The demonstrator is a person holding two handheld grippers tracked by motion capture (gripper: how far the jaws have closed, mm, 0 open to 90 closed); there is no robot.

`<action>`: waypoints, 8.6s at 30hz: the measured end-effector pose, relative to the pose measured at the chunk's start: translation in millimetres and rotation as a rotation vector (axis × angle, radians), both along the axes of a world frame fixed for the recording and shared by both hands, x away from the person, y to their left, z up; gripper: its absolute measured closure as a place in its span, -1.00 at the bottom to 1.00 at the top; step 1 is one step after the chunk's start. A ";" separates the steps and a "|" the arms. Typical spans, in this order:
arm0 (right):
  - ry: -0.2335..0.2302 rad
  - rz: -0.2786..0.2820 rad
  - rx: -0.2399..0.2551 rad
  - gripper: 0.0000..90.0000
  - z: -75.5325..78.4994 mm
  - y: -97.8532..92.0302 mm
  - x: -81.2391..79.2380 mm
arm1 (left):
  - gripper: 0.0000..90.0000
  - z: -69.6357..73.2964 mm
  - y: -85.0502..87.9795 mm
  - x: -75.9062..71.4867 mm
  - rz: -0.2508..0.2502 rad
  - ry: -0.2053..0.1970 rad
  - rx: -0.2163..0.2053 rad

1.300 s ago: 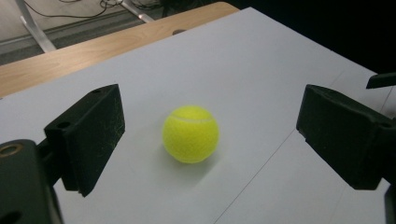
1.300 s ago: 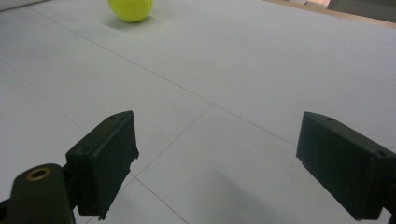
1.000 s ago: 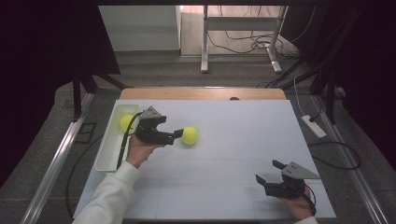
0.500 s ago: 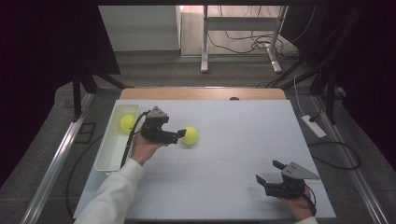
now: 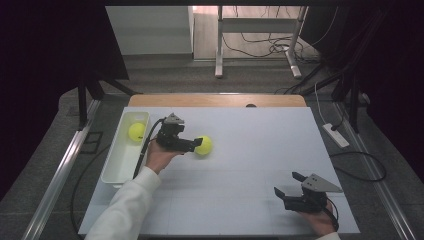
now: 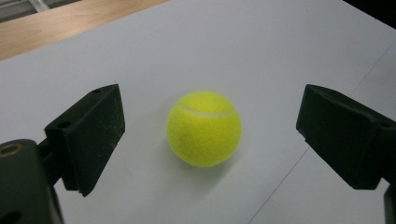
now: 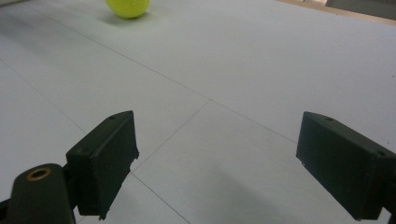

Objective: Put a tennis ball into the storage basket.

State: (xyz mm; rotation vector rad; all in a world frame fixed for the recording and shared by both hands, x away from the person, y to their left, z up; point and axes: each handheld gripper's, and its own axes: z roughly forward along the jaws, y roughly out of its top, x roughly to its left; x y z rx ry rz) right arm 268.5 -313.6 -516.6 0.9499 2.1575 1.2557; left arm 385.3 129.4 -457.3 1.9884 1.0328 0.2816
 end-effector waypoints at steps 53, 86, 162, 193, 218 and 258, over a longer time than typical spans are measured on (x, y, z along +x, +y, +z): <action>0.001 0.000 0.000 -0.73 -0.8 -1.5 -1.3 | -0.84 -51.2 -30.7 33.7 -0.007 0.138 0.067; -0.004 -0.006 0.001 -0.73 0.1 -2.9 -2.6 | -0.40 -45.8 -26.5 31.7 -0.023 0.149 0.055; -0.002 -0.009 -0.008 -0.73 -0.5 -2.1 -1.5 | -0.40 31.4 1.8 -18.2 -0.024 -0.050 -0.090; -0.003 -0.012 -0.005 -0.73 -0.3 -1.8 -1.4 | -0.40 49.1 23.4 -37.3 -0.001 -0.106 -0.097; -0.003 -0.013 -0.005 -0.73 -0.4 -1.5 -1.1 | -0.41 61.5 32.2 -52.2 0.000 -0.131 -0.105; -0.005 -0.014 -0.007 -0.73 -0.2 -1.1 -1.2 | -0.41 68.5 57.2 -68.8 0.039 -0.151 -0.099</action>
